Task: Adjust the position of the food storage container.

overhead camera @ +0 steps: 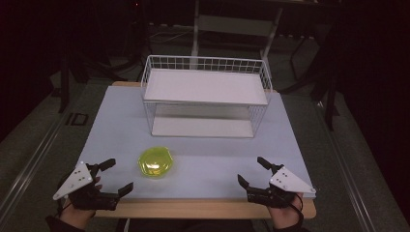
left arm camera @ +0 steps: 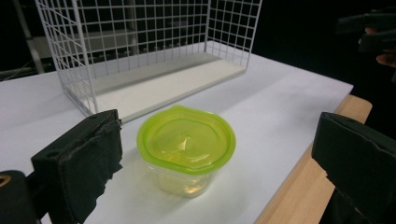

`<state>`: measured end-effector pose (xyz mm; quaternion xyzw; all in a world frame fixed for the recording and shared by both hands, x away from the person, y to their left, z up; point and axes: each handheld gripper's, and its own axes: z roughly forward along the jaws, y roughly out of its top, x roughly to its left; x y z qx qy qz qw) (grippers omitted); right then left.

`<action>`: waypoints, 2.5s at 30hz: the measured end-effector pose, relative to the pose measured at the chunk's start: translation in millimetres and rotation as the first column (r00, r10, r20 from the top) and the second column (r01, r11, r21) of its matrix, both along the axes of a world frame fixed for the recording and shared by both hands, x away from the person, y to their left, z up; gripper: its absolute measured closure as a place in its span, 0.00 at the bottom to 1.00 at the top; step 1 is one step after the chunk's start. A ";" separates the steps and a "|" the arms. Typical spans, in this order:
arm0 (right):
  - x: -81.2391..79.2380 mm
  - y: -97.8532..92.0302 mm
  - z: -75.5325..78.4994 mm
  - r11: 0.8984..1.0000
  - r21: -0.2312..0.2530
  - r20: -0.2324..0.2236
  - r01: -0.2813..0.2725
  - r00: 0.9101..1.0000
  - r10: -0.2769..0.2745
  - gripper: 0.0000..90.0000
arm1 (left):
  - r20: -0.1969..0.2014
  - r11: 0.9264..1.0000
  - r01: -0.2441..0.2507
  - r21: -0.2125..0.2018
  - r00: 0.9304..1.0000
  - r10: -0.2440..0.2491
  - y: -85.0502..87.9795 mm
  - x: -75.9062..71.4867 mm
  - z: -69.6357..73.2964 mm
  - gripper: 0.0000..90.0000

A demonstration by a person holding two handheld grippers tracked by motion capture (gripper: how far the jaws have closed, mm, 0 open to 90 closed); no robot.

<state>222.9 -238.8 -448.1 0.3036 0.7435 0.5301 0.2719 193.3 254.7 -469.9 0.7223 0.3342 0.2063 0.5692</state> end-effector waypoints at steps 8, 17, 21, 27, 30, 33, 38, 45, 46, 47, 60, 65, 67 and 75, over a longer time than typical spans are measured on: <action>-1.5 -2.2 2.2 1.000 0.020 0.006 0.012 1.000 -0.012 0.17 | 0.042 0.997 0.079 -0.001 0.996 -0.079 -7.6 -3.5 7.1 0.03; -3.5 2.6 4.6 1.000 0.021 0.027 -0.007 1.000 0.007 0.17 | -0.072 0.998 0.054 0.039 0.996 -0.051 -2.4 11.8 16.5 0.04; -3.2 3.9 4.5 1.000 0.015 0.027 -0.012 1.000 0.011 0.17 | -0.111 0.998 -0.030 0.056 0.993 0.036 4.9 20.1 16.2 0.33; -4.9 4.9 5.5 1.000 0.014 0.034 -0.023 0.999 0.022 0.17 | -0.204 0.988 -0.109 0.109 0.970 0.130 11.4 36.8 7.8 0.81; -5.2 5.2 5.8 1.000 0.013 0.038 -0.027 0.999 0.026 0.17 | -0.260 0.976 -0.116 0.186 0.952 0.163 8.5 45.0 -0.4 0.96; -5.4 5.5 5.6 0.999 0.012 0.036 -0.032 0.999 0.031 0.17 | -0.325 0.963 -0.129 0.237 0.924 0.204 6.1 51.8 -10.4 1.00; -6.2 5.8 6.4 0.999 0.012 0.043 -0.039 0.998 0.038 0.17 | -0.379 0.957 -0.111 0.268 0.901 0.211 1.5 57.8 -17.5 1.00; -6.9 6.0 7.0 0.999 0.016 0.043 -0.042 0.998 0.041 0.17 | -0.457 0.959 -0.043 0.280 0.872 0.173 -12.9 73.9 -31.3 1.00; -6.9 5.8 7.1 0.999 0.017 0.042 -0.042 0.998 0.041 0.17 | -0.473 0.962 -0.034 0.272 0.865 0.165 -15.6 76.7 -34.7 1.00; -6.8 5.7 7.0 0.999 0.019 0.040 -0.042 0.998 0.041 0.17 | -0.481 0.962 -0.025 0.272 0.862 0.159 -18.8 79.1 -38.4 1.00; -7.1 4.5 7.3 0.999 0.020 0.039 -0.049 0.998 0.048 0.17 | -0.521 0.970 0.074 0.230 0.852 0.058 -49.7 90.6 -51.0 1.00; -7.5 3.9 7.6 0.999 0.020 0.040 -0.047 0.998 0.046 0.17 | -0.510 0.964 0.112 0.241 0.860 0.027 -68.3 93.8 -50.8 1.00; -7.7 3.7 7.7 0.999 0.021 0.041 -0.049 0.998 0.048 0.17 | -0.509 0.961 0.107 0.254 0.860 0.039 -72.5 95.1 -50.8 1.00; -8.0 4.3 7.7 0.998 0.014 0.041 -0.054 0.998 0.053 0.17 | -0.484 0.957 0.021 0.290 0.865 0.128 -59.8 104.8 -48.0 1.00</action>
